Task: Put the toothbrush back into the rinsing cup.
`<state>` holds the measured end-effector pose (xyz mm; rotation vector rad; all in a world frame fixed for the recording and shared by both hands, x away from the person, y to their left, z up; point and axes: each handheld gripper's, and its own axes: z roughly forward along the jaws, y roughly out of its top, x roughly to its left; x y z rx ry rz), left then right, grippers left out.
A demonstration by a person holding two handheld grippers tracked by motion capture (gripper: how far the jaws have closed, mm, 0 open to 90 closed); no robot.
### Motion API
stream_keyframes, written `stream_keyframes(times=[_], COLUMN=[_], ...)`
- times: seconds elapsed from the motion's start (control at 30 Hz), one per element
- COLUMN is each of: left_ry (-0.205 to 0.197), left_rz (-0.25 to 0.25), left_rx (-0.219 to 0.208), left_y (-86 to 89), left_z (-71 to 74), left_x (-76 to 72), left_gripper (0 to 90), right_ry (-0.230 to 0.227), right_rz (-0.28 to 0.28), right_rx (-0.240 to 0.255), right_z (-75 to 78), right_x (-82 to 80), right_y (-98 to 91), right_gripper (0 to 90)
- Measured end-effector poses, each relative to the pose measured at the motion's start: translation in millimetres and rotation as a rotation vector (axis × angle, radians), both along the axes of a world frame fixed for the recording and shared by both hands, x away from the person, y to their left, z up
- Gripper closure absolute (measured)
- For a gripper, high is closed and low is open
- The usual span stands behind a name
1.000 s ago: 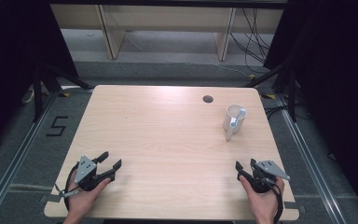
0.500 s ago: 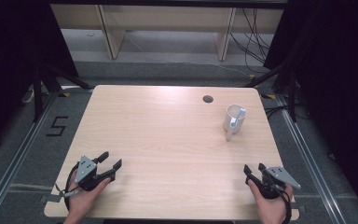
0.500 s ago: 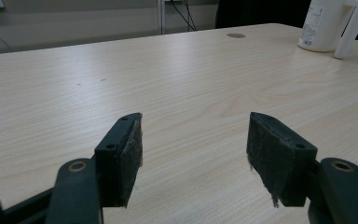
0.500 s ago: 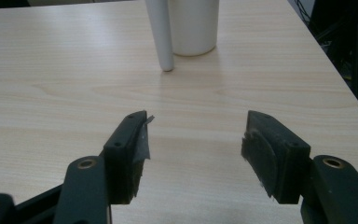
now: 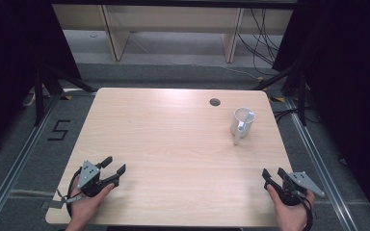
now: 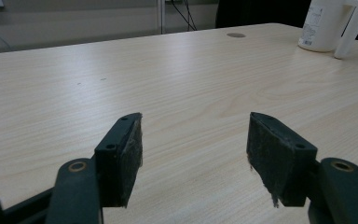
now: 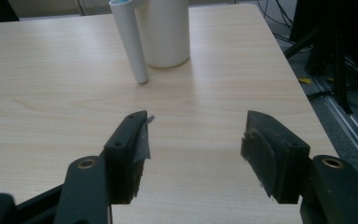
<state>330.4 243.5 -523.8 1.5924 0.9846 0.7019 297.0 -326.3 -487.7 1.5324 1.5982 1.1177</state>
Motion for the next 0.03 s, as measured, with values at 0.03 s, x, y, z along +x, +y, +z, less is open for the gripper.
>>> stream_keyframes(times=[0.03], left_ry=[0.004], left_rz=[0.004], left_rx=[0.002], left_y=[0.4], left_z=[0.4], left_x=[-0.9], left_gripper=[35.4], right_ry=[0.005], right_rz=[-0.009], right_rx=[0.027], right_z=[1.6], right_x=[-0.5], right_y=[2.3], right_gripper=[41.1])
